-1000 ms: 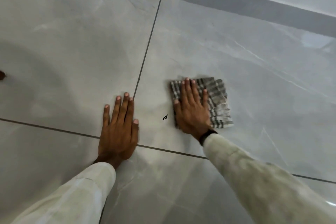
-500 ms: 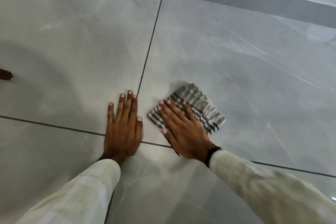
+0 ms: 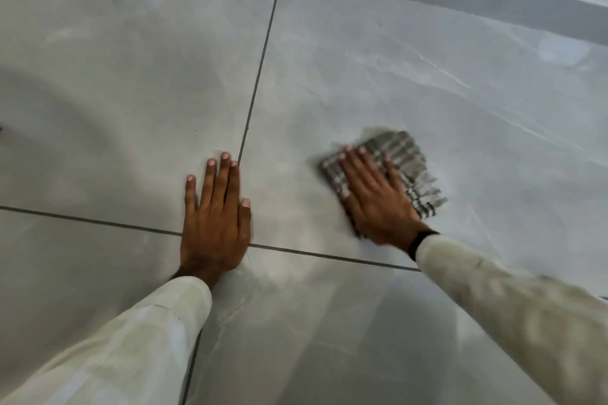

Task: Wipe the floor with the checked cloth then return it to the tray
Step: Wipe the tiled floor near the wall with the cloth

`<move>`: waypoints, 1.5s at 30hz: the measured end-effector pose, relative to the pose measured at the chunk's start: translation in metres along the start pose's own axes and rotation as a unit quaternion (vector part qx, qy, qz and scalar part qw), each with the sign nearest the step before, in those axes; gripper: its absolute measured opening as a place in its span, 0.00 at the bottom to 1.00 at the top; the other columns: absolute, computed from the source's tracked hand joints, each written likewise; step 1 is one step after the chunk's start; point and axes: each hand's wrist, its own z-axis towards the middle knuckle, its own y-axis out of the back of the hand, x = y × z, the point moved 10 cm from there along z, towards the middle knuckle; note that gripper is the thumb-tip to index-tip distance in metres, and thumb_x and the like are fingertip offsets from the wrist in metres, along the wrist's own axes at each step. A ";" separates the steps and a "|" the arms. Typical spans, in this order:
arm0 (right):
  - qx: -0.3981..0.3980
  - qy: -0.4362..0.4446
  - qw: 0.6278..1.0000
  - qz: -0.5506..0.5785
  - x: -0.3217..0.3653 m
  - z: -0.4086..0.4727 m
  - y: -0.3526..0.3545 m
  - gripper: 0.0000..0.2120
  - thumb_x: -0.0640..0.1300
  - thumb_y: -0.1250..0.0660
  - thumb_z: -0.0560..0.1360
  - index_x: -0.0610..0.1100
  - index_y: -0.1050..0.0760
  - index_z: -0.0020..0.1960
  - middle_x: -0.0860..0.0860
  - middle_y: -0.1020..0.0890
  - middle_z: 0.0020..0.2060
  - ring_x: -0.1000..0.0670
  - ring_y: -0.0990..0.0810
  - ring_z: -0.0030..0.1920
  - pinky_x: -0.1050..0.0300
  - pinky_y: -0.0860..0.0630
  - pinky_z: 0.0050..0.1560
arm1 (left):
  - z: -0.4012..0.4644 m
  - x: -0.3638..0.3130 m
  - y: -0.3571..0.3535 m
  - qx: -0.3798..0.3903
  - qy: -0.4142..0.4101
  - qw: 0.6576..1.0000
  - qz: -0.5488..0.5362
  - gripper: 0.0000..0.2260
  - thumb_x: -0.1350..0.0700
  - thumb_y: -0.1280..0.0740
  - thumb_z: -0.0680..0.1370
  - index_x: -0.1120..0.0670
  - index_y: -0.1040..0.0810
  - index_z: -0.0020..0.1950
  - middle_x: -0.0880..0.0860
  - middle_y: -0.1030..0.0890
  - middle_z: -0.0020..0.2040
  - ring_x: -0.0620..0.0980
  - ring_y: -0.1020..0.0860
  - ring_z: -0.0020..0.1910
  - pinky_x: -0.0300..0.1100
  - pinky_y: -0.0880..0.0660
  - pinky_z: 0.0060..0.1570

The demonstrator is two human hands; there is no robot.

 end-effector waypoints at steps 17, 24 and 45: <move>-0.053 -0.151 0.982 0.103 0.056 0.049 0.012 0.32 0.54 0.49 0.87 0.42 0.49 0.87 0.45 0.47 0.88 0.47 0.51 0.88 0.39 0.50 0.87 | 0.000 -0.001 0.003 -0.002 -0.005 1.000 0.000 0.31 0.50 0.50 0.83 0.57 0.52 0.86 0.56 0.50 0.88 0.56 0.50 0.87 0.65 0.49 0.84; -0.042 -0.024 0.996 0.070 0.021 0.007 -0.001 0.31 0.55 0.47 0.86 0.44 0.43 0.86 0.45 0.42 0.87 0.46 0.45 0.87 0.37 0.43 0.86 | -0.001 -0.001 0.005 -0.008 -0.002 1.000 -0.008 0.31 0.50 0.51 0.84 0.57 0.52 0.86 0.56 0.50 0.88 0.56 0.50 0.87 0.64 0.49 0.84; -0.032 -0.095 0.986 0.132 0.076 0.019 -0.006 0.32 0.54 0.49 0.87 0.43 0.48 0.87 0.46 0.47 0.88 0.46 0.51 0.88 0.36 0.51 0.87 | -0.001 0.002 -0.002 -0.011 -0.001 1.000 -0.011 0.32 0.50 0.49 0.83 0.55 0.52 0.86 0.55 0.49 0.88 0.55 0.50 0.87 0.64 0.49 0.84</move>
